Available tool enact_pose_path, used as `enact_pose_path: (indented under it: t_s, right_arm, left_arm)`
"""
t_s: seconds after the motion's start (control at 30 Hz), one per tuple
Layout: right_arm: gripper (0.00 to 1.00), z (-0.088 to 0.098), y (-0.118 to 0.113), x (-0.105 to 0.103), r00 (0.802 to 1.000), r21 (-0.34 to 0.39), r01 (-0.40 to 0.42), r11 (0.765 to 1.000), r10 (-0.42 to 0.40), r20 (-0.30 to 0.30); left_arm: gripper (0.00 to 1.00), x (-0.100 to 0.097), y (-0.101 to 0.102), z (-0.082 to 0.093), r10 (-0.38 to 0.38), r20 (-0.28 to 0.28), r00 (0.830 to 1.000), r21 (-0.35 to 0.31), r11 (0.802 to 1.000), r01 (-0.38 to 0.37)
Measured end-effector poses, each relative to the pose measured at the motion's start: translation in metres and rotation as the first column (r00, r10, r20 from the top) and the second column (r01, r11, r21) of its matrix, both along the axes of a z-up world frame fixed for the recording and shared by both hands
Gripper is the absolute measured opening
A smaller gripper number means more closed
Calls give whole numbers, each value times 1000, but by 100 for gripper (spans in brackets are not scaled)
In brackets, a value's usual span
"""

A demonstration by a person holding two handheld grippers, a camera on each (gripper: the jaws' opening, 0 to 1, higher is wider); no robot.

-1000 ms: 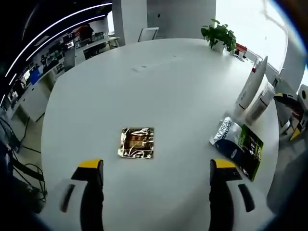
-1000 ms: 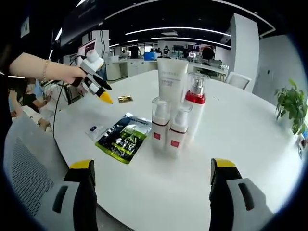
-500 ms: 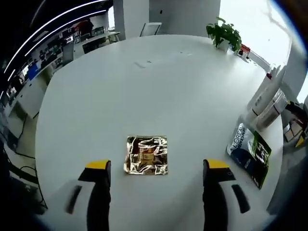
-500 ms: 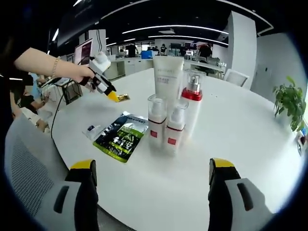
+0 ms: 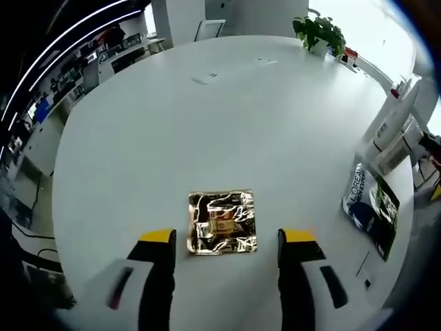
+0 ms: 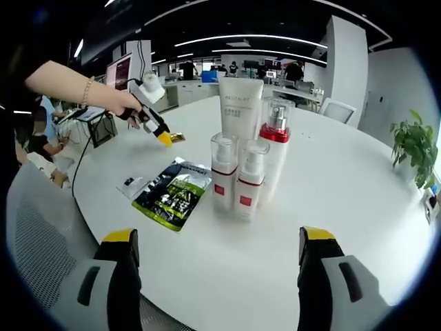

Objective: Arrange the skincare products in the storage area until every visible bottle or jar stands upright without overlapping.

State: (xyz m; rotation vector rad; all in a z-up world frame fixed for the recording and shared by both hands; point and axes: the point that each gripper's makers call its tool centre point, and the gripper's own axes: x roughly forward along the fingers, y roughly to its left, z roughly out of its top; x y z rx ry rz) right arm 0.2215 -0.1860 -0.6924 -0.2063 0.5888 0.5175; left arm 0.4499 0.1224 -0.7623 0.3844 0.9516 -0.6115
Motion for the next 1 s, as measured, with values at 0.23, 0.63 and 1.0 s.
enact_pose_path:
  t_s: [0.23, 0.63, 1.0]
  right_arm:
    - [96, -2, 0, 0, 1000, -5, -2, 1000, 2, -3]
    - [95, -1, -1, 0, 1000, -5, 1, 1000, -1, -2]
    - [95, 0, 3, -1, 1000, -16, -17, 1000, 17, 7]
  left_arm:
    - [57, -1, 0, -3, 6, -2, 1000, -8, 1000, -6]
    - [43, 3, -1, -7, 6, -2, 1000, -10, 1000, -6]
    - [42, -6, -4, 12, 31, 30, 999, -40, 999, -29]
